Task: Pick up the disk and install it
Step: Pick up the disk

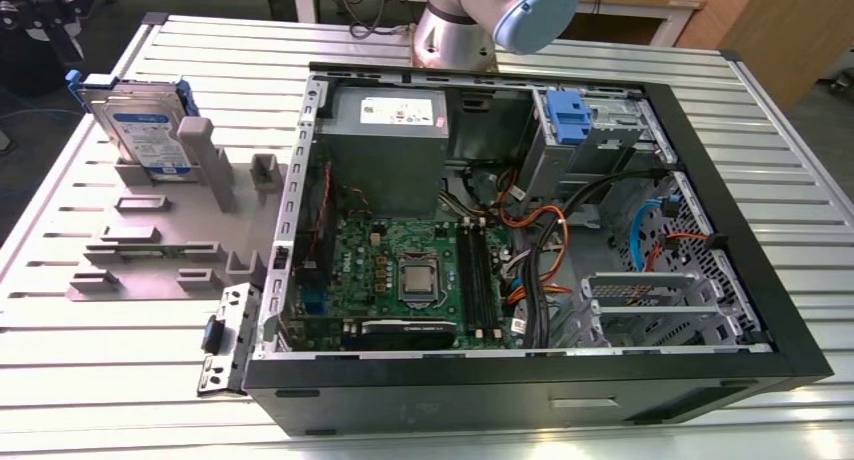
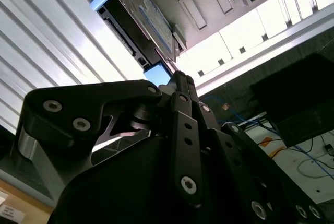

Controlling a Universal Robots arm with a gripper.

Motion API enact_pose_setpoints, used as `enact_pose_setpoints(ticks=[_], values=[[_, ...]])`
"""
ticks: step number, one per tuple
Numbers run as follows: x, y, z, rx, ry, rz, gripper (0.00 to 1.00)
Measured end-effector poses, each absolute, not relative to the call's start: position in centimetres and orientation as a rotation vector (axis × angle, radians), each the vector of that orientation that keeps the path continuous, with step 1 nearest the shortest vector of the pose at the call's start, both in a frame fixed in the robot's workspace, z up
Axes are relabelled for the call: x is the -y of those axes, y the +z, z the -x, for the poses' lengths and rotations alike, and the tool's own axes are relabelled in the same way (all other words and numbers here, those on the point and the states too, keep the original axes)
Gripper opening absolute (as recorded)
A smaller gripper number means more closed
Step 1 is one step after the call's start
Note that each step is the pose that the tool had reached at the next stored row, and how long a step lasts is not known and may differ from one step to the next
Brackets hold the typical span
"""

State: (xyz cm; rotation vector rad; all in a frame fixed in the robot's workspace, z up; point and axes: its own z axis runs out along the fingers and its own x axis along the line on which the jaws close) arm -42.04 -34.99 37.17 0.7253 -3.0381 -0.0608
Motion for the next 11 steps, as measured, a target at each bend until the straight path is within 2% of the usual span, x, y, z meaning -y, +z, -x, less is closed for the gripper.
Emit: enact_pose_setpoints(ticks=[11], values=[[34.99, 37.17, 42.04, 3.033, -0.061, -0.746, 0.11]])
